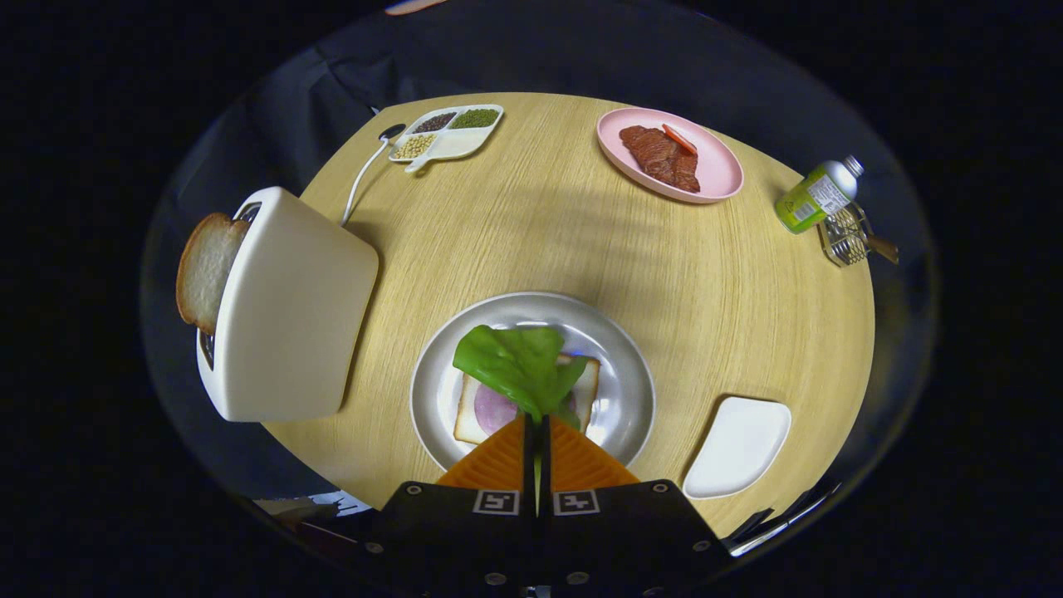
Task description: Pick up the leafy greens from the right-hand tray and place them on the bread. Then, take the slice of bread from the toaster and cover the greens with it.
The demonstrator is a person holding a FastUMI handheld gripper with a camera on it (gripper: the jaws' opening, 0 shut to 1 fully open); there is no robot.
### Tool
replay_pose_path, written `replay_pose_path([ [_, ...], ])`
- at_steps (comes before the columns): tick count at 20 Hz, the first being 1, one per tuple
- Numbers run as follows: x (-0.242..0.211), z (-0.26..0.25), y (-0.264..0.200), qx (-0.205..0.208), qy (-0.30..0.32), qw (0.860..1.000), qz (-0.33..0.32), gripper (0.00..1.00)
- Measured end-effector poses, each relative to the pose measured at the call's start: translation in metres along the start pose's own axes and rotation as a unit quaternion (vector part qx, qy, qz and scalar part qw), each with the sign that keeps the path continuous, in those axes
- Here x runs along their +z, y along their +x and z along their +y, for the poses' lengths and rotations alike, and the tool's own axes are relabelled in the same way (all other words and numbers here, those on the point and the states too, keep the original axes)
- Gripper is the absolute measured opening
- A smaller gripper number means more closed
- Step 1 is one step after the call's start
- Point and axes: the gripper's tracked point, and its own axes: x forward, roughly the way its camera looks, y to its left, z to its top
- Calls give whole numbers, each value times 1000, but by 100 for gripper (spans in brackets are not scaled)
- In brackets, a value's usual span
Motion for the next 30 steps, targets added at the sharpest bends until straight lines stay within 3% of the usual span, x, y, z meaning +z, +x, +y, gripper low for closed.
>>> replay_pose_path([
  [6,-5,4,17,-23,-3,1000,10,2],
  [12,-6,2,18,-26,12,1000,4,11],
  [14,-6,-3,19,-35,9,999,-3,25],
  [15,-7,-5,16,-40,8,999,-6,41],
  [19,-7,-8,12,-39,13,999,-17,84],
  [21,-5,-13,9,-46,14,999,-25,100],
  [30,11,-4,-31,-31,20,997,-62,100],
])
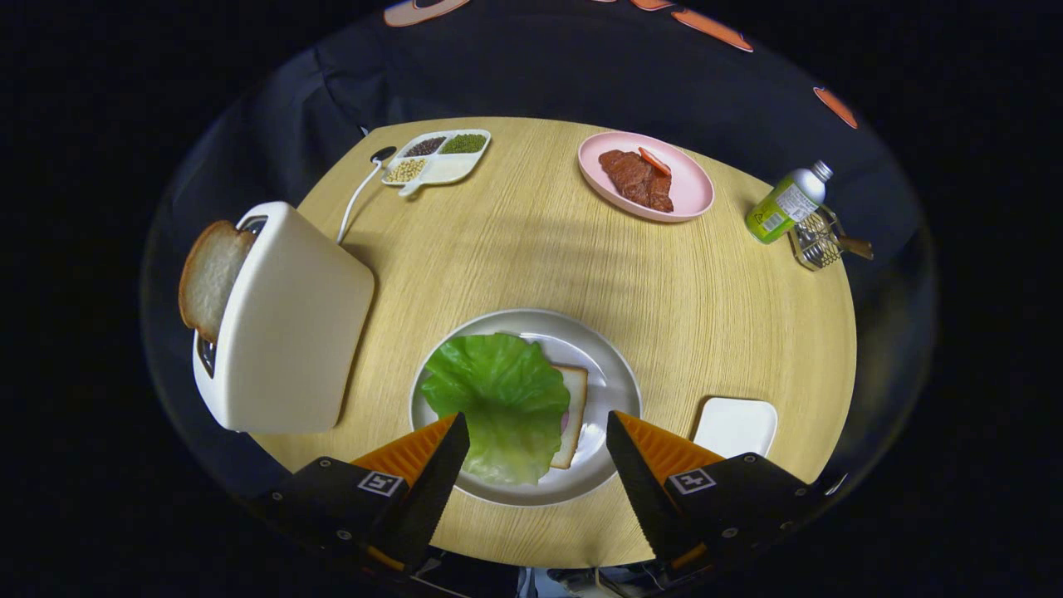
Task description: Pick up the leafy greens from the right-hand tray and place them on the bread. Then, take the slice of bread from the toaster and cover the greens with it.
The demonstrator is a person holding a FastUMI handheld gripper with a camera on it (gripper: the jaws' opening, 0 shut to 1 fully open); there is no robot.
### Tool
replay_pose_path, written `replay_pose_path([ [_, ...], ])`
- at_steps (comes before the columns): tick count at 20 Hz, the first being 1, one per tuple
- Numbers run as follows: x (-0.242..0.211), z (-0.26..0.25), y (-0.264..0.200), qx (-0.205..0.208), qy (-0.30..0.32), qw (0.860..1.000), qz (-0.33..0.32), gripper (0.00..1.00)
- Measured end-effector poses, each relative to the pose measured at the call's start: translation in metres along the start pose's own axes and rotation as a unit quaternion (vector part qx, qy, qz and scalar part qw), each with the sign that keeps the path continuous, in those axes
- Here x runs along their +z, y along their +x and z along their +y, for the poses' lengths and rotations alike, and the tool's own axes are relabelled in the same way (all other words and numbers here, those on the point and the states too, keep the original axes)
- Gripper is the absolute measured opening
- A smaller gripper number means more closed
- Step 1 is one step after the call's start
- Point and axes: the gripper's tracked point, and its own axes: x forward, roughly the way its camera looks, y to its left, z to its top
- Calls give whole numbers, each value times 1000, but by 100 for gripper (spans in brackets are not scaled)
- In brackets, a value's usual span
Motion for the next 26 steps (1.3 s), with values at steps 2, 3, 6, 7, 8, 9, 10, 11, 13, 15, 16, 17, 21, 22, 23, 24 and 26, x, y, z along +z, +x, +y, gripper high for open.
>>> replay_pose_path([
  [2,13,8,-17,8,0,1000,-16,100],
  [3,20,16,-27,16,3,1000,-24,100],
  [6,40,44,-55,44,12,998,-42,99],
  [7,47,52,-65,49,9,998,-47,99],
  [8,54,61,-73,52,4,997,-52,99],
  [9,60,71,-80,56,-1,997,-57,99],
  [10,65,81,-84,58,-4,997,-59,99],
  [11,70,90,-90,59,-4,996,-59,99],
  [13,78,114,-99,70,-3,996,-58,99],
  [15,89,137,-107,82,0,995,-61,99],
  [16,96,147,-110,85,-1,994,-63,99],
  [17,102,157,-112,89,-4,994,-66,99],
  [21,117,195,-109,99,-17,993,-63,98],
  [22,117,203,-105,100,-20,993,-57,98],
  [23,117,210,-100,103,-22,993,-52,96],
  [24,117,216,-94,102,-24,993,-47,95],
  [26,116,219,-83,91,-31,995,-35,89],
])
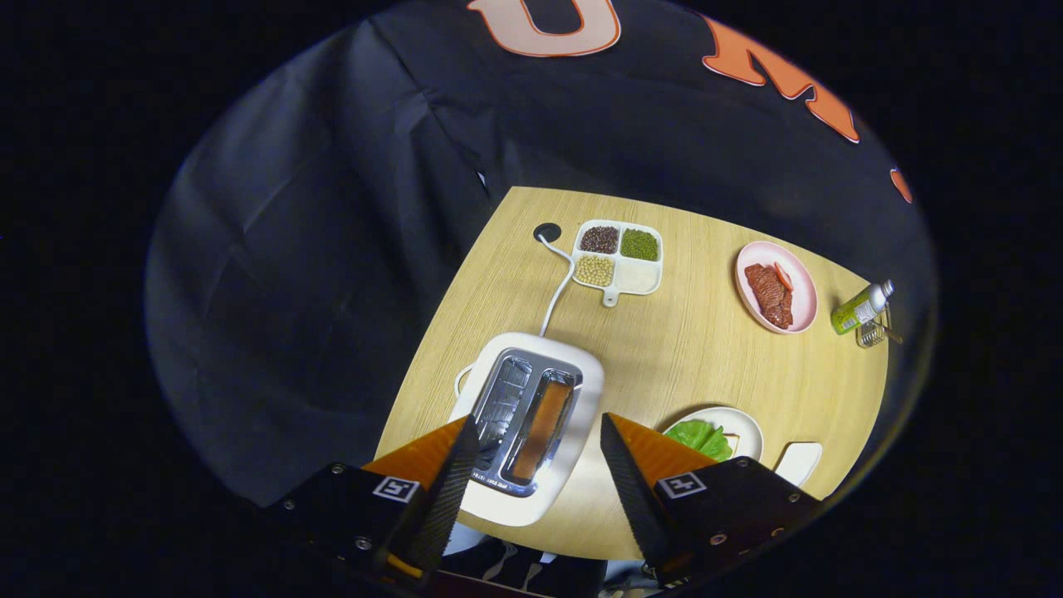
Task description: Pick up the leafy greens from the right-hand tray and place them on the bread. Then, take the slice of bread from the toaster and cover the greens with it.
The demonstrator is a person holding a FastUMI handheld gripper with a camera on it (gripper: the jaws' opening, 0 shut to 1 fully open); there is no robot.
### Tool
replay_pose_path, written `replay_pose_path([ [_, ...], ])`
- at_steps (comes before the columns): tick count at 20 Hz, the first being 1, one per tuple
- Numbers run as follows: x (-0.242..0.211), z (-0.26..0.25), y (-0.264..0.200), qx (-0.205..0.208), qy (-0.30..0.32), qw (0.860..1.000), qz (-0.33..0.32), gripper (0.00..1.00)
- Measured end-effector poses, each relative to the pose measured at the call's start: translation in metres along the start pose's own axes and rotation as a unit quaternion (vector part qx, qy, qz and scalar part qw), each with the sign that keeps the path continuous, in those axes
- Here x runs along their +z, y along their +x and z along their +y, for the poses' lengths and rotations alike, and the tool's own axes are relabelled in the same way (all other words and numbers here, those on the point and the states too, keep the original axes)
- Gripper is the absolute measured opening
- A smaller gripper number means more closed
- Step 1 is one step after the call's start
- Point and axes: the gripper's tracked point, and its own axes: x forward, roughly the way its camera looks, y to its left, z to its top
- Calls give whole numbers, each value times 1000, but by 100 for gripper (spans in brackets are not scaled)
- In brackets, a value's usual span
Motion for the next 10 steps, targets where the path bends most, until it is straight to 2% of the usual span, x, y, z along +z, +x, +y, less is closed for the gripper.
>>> replay_pose_path([
  [2,-4,-3,10,-13,-2,1000,11,80],
  [4,-6,0,21,-14,5,1000,21,68],
  [5,-9,0,25,-16,7,1000,26,57],
  [7,-14,-3,30,-21,8,999,35,43],
  [10,-18,2,34,-14,26,999,43,27],
])
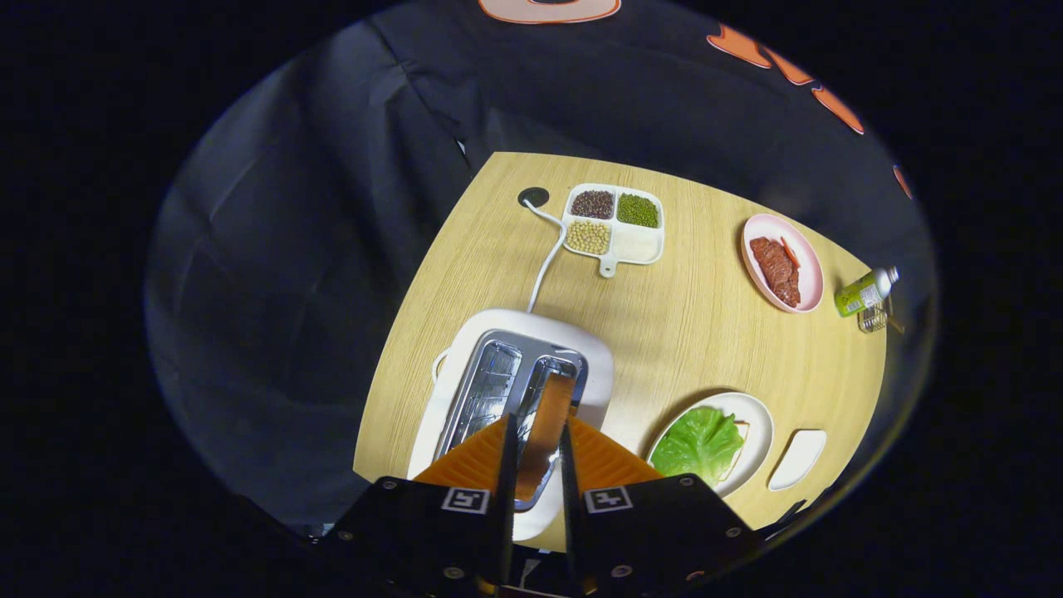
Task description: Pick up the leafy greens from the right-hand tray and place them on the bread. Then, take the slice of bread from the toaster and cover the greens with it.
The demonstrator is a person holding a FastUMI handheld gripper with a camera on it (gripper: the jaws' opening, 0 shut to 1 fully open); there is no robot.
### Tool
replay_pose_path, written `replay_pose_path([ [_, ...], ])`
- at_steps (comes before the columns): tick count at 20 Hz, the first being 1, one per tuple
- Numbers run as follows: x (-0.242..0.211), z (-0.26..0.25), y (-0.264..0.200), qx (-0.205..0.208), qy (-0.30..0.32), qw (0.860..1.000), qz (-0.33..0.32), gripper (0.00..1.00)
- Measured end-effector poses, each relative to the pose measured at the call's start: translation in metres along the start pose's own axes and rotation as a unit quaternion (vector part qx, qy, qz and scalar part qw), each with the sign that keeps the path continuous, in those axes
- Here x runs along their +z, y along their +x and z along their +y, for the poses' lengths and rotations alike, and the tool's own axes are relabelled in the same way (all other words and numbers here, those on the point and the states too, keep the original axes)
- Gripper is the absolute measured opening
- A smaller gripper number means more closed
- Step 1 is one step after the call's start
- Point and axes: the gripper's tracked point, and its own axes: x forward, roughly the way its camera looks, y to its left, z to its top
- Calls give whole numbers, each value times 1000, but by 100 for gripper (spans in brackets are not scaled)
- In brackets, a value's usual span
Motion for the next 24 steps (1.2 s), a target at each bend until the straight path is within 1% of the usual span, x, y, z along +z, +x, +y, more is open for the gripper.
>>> replay_pose_path([
  [1,0,1,0,2,2,1000,1,18],
  [5,1,1,-8,1,-9,1000,-8,8],
  [9,8,-2,-31,9,6,1000,-28,7],
  [15,15,-17,-77,36,21,997,-66,7],
  [21,10,-50,-113,50,45,993,-98,7],
  [24,0,-77,-118,48,59,992,-104,7],
])
